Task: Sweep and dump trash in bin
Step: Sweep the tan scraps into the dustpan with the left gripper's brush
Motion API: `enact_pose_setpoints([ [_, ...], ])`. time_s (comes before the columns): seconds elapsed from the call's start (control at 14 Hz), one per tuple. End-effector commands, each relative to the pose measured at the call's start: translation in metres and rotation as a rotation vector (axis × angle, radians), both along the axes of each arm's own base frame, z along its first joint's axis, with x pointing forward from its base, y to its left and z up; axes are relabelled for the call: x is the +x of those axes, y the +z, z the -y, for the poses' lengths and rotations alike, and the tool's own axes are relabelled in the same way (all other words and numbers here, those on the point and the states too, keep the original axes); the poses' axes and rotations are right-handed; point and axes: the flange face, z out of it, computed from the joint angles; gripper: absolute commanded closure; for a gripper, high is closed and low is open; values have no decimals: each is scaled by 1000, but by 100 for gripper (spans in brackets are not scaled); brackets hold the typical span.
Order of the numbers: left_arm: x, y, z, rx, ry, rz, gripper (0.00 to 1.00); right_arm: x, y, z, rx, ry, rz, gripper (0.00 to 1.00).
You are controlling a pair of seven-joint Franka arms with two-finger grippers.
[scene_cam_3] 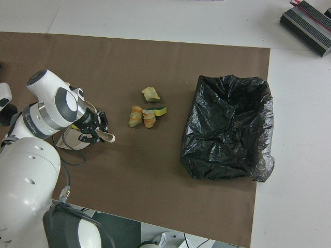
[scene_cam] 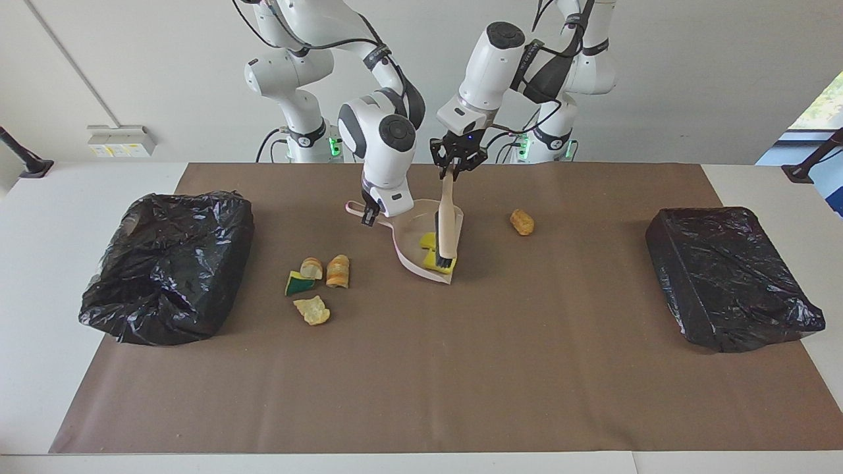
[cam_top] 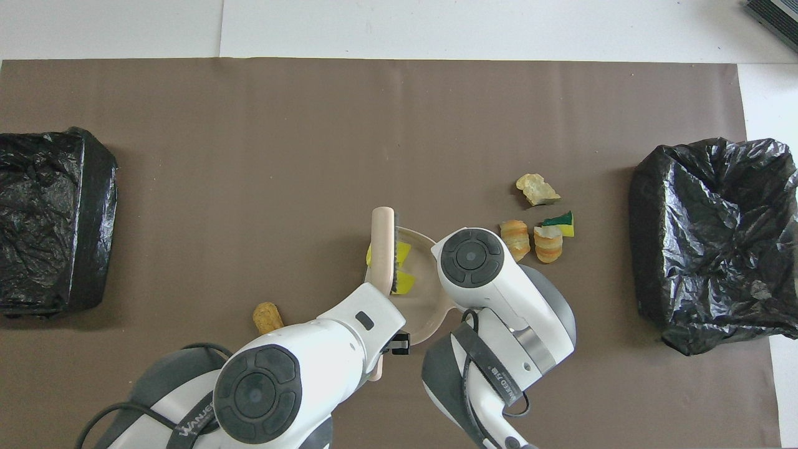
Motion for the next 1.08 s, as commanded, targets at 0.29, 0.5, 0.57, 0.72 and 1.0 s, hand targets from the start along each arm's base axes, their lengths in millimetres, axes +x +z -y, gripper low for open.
enact_pose_setpoints([
  [0.29,24,-2,-69,196,77,-51,100,-2,0,10,21,-20,-16,100],
  [0.5,19,-14,-117,326,133,-60,100,-1,2,5,32,-6,-2,100],
  [0.57,9,-20,-134,350,178,-61,100,-2,1,6,31,-9,-5,100],
  [0.72,-16,-33,-155,395,244,-64,100,-2,1,5,34,-8,-1,100],
  [1.0,-50,-41,-170,473,417,-127,100,-2,1,5,34,-8,-1,100],
])
